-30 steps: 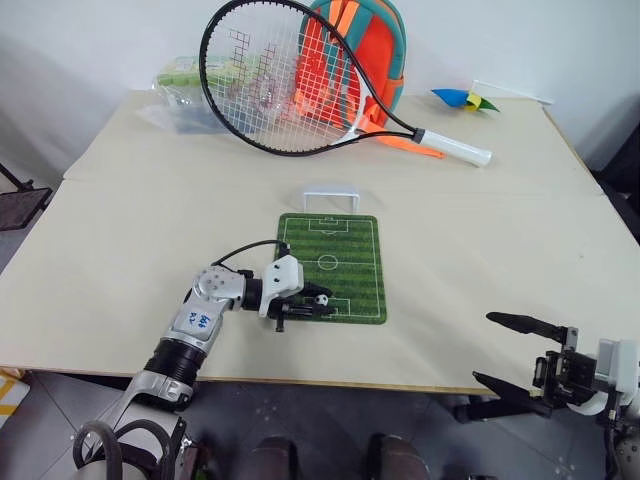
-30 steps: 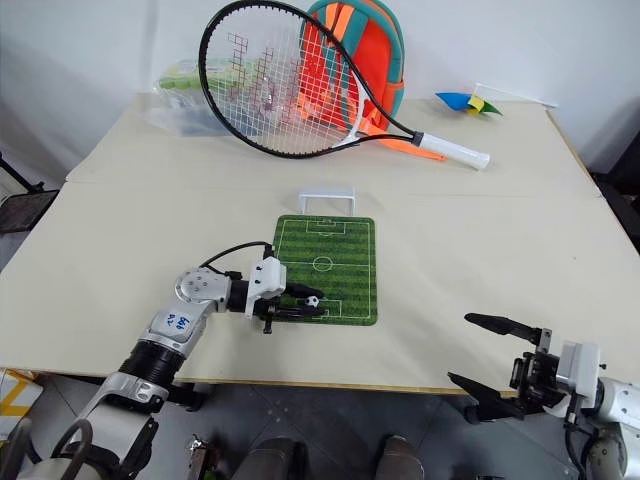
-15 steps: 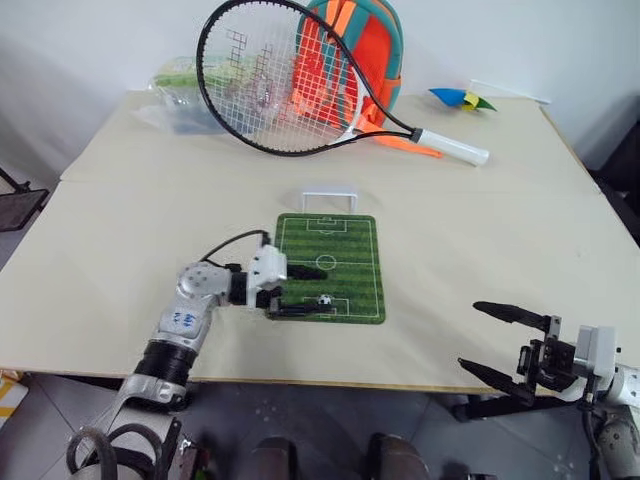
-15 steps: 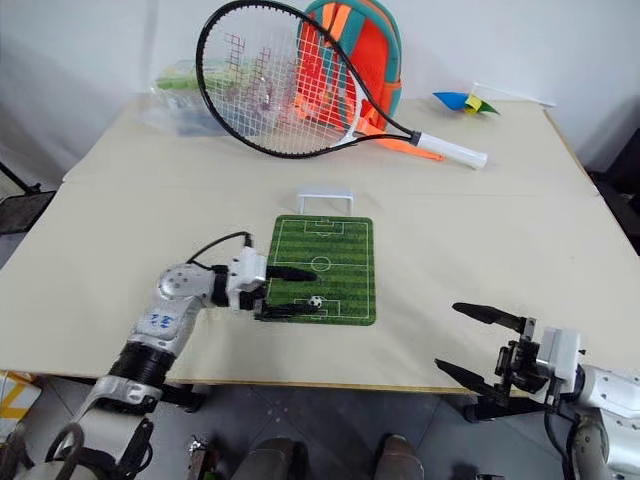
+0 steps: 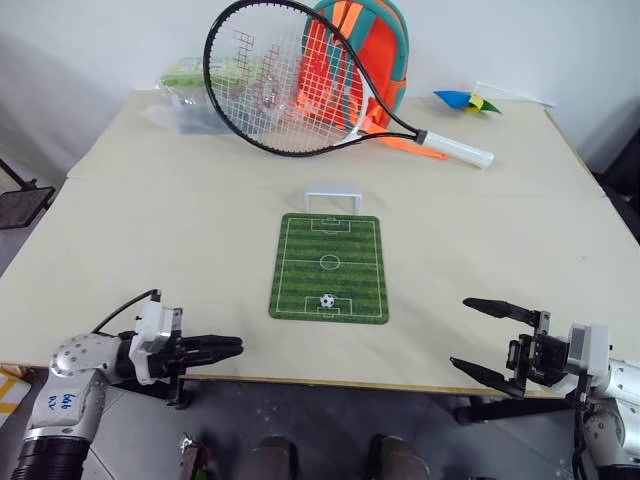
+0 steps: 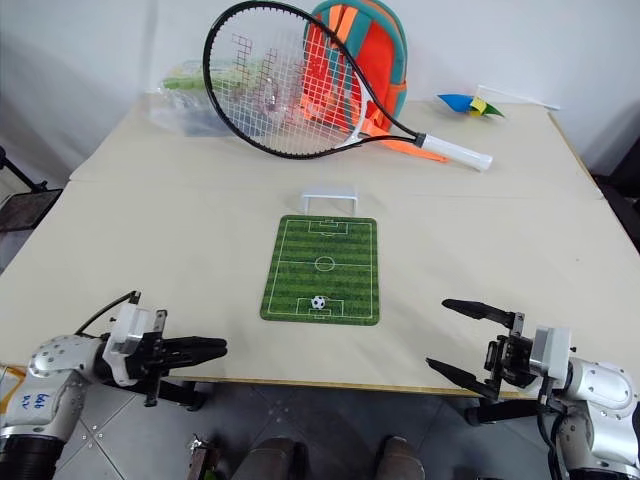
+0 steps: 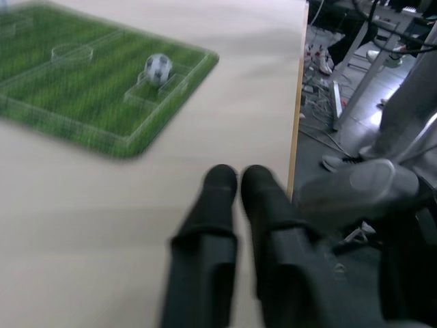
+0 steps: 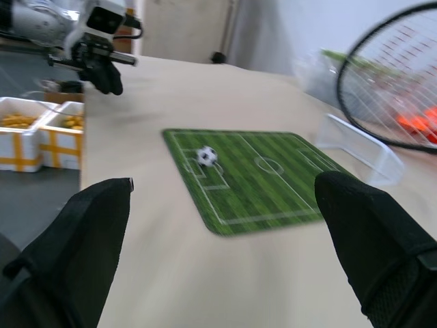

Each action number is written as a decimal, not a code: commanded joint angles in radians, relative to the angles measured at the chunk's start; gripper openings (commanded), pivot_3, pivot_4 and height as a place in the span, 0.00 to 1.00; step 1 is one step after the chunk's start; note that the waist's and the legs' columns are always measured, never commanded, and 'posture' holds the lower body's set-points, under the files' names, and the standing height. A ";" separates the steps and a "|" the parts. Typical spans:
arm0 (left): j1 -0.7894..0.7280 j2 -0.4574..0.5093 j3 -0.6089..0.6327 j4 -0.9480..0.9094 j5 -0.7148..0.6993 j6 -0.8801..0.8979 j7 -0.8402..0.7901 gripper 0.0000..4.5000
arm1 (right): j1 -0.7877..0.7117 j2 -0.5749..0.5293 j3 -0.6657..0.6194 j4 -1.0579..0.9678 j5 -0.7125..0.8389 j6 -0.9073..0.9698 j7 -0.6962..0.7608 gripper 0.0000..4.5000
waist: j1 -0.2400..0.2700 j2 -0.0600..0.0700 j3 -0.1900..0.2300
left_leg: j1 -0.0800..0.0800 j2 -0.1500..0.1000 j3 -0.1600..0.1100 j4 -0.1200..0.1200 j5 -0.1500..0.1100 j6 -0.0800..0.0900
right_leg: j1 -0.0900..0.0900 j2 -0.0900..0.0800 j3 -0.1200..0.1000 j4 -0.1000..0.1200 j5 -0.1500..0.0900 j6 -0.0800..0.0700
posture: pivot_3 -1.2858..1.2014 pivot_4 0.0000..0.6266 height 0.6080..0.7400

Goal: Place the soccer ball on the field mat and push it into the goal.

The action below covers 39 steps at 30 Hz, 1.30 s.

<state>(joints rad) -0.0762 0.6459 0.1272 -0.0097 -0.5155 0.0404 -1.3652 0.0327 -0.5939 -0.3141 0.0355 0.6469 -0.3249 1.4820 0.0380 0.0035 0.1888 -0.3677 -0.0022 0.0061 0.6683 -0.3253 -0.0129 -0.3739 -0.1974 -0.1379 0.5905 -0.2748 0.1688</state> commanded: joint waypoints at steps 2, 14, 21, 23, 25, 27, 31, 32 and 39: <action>-0.073 -0.062 -0.115 -0.107 0.027 0.062 0.084 0.00 | -0.009 -0.029 -0.002 0.012 -0.001 0.002 0.017 1.00 | -0.006 0.000 0.000 | 0.001 0.000 0.001 -0.001 0.000 0.000 | 0.000 0.000 0.001 0.000 0.000 0.000 | 0.52 0.24 1.00; -0.317 -0.231 -0.291 0.127 0.207 0.002 0.207 0.00 | -0.005 -0.024 0.005 -0.055 -0.031 0.046 -0.094 1.00 | -0.010 0.001 -0.001 | 0.002 0.000 0.004 0.000 0.000 0.000 | -0.001 0.001 0.003 0.000 0.000 0.000 | 0.52 0.24 1.00; -0.397 -0.239 -0.299 0.272 0.247 -0.079 0.180 0.00 | 0.039 -0.030 0.002 -0.116 -0.032 0.064 -0.148 1.00 | -0.012 0.001 -0.001 | 0.001 0.000 0.004 0.000 -0.001 0.001 | -0.001 0.001 0.003 -0.001 0.000 0.001 | 0.52 0.24 1.00; -0.416 -0.248 -0.302 0.318 0.256 -0.099 0.176 0.00 | 0.047 -0.028 0.002 -0.141 -0.031 0.071 -0.166 1.00 | -0.012 0.001 -0.001 | 0.001 0.000 0.004 0.000 -0.001 0.001 | -0.001 0.001 0.003 -0.001 0.000 0.001 | 0.52 0.24 1.00; -0.435 -0.260 -0.311 0.362 0.270 -0.119 0.172 0.00 | 0.055 -0.028 0.004 -0.171 -0.030 0.081 -0.187 1.00 | -0.012 0.001 -0.001 | 0.001 0.000 0.004 0.000 -0.001 0.001 | -0.001 0.001 0.003 -0.001 0.000 0.001 | 0.52 0.24 1.00; -0.456 -0.276 -0.308 0.405 0.278 -0.132 0.178 0.00 | 0.059 -0.028 0.009 -0.202 -0.030 0.095 -0.212 1.00 | -0.012 0.001 -0.001 | 0.001 0.000 0.004 0.000 -0.001 0.001 | -0.001 0.001 0.003 -0.001 0.000 0.001 | 0.52 0.24 1.00; -0.536 -0.324 -0.273 0.544 0.311 -0.217 0.258 0.00 | 0.061 -0.028 0.015 -0.259 -0.033 0.128 -0.263 1.00 | -0.008 0.001 -0.001 | 0.000 0.000 0.004 0.001 -0.001 0.001 | -0.001 0.001 0.003 -0.001 0.001 0.001 | 0.52 0.24 1.00; -0.558 -0.335 -0.260 0.582 0.319 -0.237 0.291 0.00 | 0.062 -0.028 0.016 -0.265 -0.034 0.133 -0.270 1.00 | -0.009 0.001 -0.001 | 0.000 0.000 0.004 0.002 -0.001 0.001 | -0.001 0.001 0.003 -0.001 0.001 0.001 | 0.52 0.24 1.00; -0.723 -0.364 -0.152 0.808 0.380 -0.403 0.585 0.00 | 0.041 0.021 -0.014 -0.269 -0.051 0.130 -0.412 1.00 | -0.013 -0.001 0.000 | 0.000 0.000 0.004 0.001 -0.001 0.002 | -0.001 0.001 0.002 -0.001 0.001 0.002 | 0.52 0.24 1.00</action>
<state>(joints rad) -0.7892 0.2828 -0.0403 0.7844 -0.1395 -0.3209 -0.7963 0.0837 -0.5781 -0.2937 -0.2110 0.5920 -0.1863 1.1043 0.0250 0.0025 0.1889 -0.3677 -0.0024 0.0108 0.6686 -0.3267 -0.0112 -0.3751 -0.1966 -0.1354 0.5889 -0.2739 0.1706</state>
